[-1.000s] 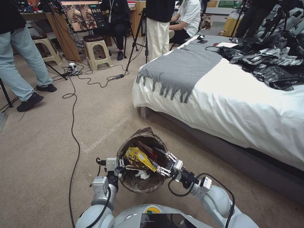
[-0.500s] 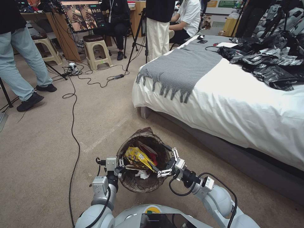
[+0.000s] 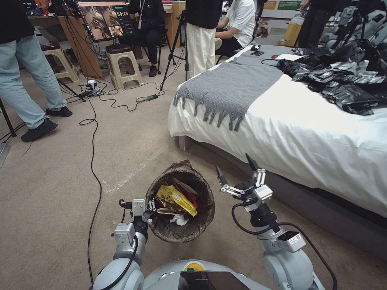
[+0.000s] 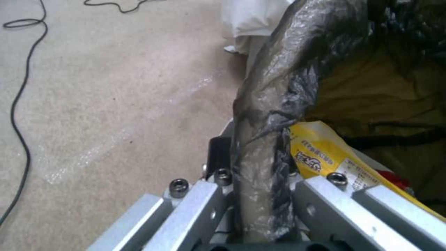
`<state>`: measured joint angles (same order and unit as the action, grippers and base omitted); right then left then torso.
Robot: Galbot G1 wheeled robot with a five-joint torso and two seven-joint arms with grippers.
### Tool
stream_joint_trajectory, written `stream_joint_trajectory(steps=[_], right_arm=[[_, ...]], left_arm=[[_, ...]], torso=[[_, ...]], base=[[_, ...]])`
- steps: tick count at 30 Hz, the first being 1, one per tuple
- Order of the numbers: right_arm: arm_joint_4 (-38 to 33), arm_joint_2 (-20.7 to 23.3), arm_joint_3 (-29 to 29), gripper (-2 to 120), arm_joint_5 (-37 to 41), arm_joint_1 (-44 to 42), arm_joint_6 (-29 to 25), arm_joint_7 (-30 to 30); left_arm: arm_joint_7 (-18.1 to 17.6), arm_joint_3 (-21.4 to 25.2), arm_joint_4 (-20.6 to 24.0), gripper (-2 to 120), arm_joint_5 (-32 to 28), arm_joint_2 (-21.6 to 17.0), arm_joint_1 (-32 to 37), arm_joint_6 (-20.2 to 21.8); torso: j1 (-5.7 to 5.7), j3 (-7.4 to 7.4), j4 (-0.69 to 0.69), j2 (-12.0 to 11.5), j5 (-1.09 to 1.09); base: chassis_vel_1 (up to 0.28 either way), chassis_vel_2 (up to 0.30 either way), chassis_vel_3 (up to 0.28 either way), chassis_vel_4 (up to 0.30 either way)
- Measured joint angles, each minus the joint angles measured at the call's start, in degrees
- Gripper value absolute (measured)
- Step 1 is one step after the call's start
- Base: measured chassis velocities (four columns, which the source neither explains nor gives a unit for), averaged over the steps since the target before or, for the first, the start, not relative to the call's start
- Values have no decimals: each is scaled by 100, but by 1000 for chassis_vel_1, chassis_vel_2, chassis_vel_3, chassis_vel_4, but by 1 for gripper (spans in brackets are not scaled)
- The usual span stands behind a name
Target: Pick up the trash bin, then pick up the garbage from the floor and place it into the trash bin.
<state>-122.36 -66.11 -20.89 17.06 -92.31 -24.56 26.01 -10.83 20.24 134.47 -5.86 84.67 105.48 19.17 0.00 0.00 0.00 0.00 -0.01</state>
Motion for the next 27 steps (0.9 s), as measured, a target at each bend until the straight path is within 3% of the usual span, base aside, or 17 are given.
stream_joint_trajectory(steps=[2, 4, 5, 11, 27], right_arm=[[-464, -376, -242, 100, -253, -220, -125, -684], [-501, -417, -271, 100, -301, -243, -134, -768], [-643, -640, -448, 100, -594, -410, -117, -1281], [-418, -1066, -683, 100, -1011, -841, -94, -2113], [7, -1145, -754, 100, -978, -748, -218, -2254]], left_arm=[[-2, 31, -4, 0, -36, -5, -31, -1], [-2, 35, -4, 0, -41, -6, -37, -1], [-6, 57, -4, 0, -70, -11, -49, -3], [-8, 163, 9, 0, -132, -28, -80, -47], [-11, 235, 208, 0, -286, -52, -89, -4]], torso=[[0, 0, 0, 0, -1], [0, 0, 0, 0, -1], [0, 0, 0, 0, 0], [0, 0, -1, 0, 1], [0, 0, 0, 0, 0]], base=[[0, 0, 0, 0], [0, 0, 0, 0], [0, 0, 0, 0], [0, 0, 0, 0], [17, 19, 19, 21]])
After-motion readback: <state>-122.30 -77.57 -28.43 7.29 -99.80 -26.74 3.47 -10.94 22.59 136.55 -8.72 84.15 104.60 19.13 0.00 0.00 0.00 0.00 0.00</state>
